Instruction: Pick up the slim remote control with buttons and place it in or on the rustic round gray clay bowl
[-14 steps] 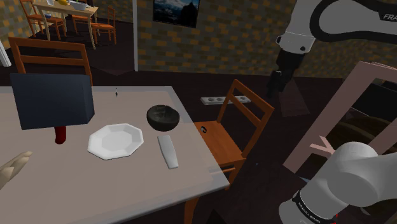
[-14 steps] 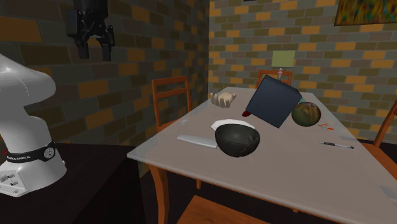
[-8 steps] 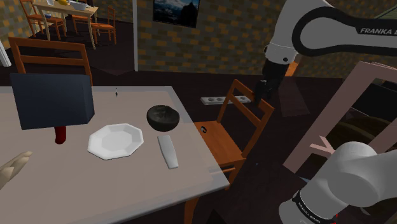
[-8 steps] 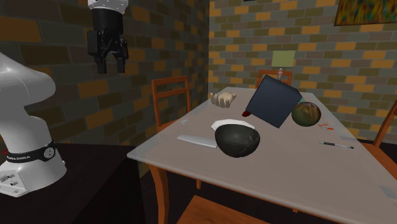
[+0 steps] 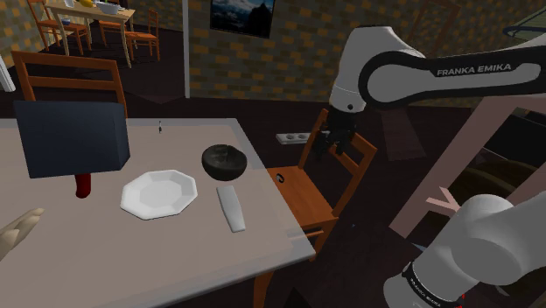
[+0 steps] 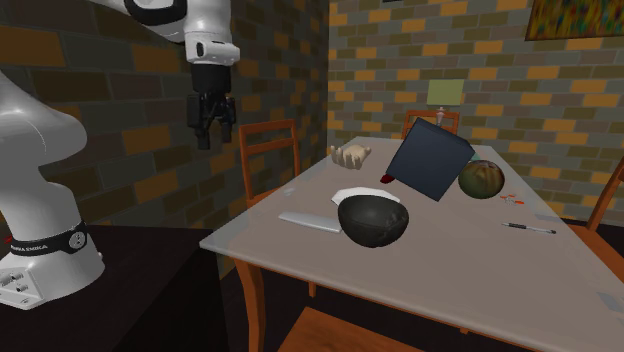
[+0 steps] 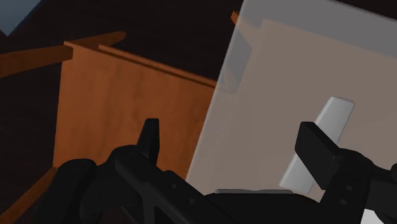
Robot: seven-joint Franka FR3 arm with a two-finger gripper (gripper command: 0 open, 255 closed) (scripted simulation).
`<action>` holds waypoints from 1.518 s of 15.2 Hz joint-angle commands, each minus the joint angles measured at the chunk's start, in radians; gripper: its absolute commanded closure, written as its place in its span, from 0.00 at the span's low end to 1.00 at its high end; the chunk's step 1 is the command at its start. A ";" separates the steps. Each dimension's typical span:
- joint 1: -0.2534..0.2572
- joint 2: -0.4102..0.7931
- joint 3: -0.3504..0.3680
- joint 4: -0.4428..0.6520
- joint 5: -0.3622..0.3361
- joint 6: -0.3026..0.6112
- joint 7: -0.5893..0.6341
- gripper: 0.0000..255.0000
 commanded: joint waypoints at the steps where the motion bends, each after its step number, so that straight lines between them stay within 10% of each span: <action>1: 0.003 0.064 0.027 0.001 0.011 0.067 0.046 0.00; 23: 0.091 0.894 0.137 0.401 -0.203 0.500 0.581 0.00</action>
